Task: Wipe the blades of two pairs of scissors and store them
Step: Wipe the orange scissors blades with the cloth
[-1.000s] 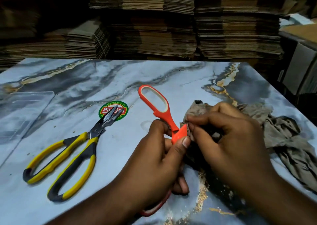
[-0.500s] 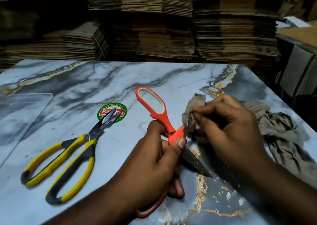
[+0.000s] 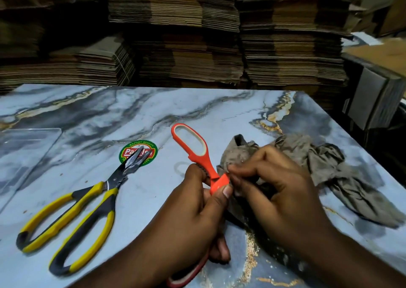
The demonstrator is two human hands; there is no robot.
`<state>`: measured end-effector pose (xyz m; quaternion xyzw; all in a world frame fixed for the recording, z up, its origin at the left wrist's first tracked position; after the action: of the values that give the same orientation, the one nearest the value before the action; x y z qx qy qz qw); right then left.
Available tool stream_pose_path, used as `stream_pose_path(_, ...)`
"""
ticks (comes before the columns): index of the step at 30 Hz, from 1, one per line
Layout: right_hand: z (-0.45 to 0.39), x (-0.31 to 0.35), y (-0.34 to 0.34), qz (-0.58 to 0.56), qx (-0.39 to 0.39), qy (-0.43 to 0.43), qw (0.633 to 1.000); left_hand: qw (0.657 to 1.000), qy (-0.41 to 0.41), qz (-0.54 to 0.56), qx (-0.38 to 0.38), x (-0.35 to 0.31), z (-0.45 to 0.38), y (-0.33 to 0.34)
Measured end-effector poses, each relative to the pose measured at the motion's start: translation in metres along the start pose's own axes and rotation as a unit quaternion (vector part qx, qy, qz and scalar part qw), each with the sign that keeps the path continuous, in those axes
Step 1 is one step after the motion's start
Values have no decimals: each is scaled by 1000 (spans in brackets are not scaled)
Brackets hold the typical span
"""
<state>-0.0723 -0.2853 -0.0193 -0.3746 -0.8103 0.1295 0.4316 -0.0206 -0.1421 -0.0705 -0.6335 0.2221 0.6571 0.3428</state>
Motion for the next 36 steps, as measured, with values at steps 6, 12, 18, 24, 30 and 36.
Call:
stream_pose_path(6, -25, -54, -32, 11, -80, 140, 987, 1000, -5, -4, -8, -2, 1, 0)
stream_pose_path(12, -10, -15, -39, -36, -102, 51, 993, 1000, -26, 5, -5, -2, -2, 0)
stream_pose_path(18, -13, -25, -7, -5, -2, 34, 999, 1000, -12, -4, -1, 1, 0, -1)
stream_pose_path(24, -10, -57, -47, -11, -139, 136, 981, 1000, -27, -2, 14, 0, 0, 0)
stream_pose_path(30, -4, -11, -12, 22, -15, -7, 1000, 999, -36, 30, 9, -2, 1, 0)
stream_pose_path(36, -19, -70, -35, -5, -83, 168, 982, 1000, 4, -17, 20, -11, 8, 5)
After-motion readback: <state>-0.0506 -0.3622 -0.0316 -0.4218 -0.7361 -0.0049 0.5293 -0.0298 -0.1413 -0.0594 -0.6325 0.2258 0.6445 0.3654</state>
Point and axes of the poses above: each hand's wrist, its own z-axis away from the middle knuckle, its own y-axis out of the palm, x = y × z, the point moved 7 cm from there along -z, towards the middle knuckle, and after that the axes turned 3 degrees about -z, right-handed, at the moved point
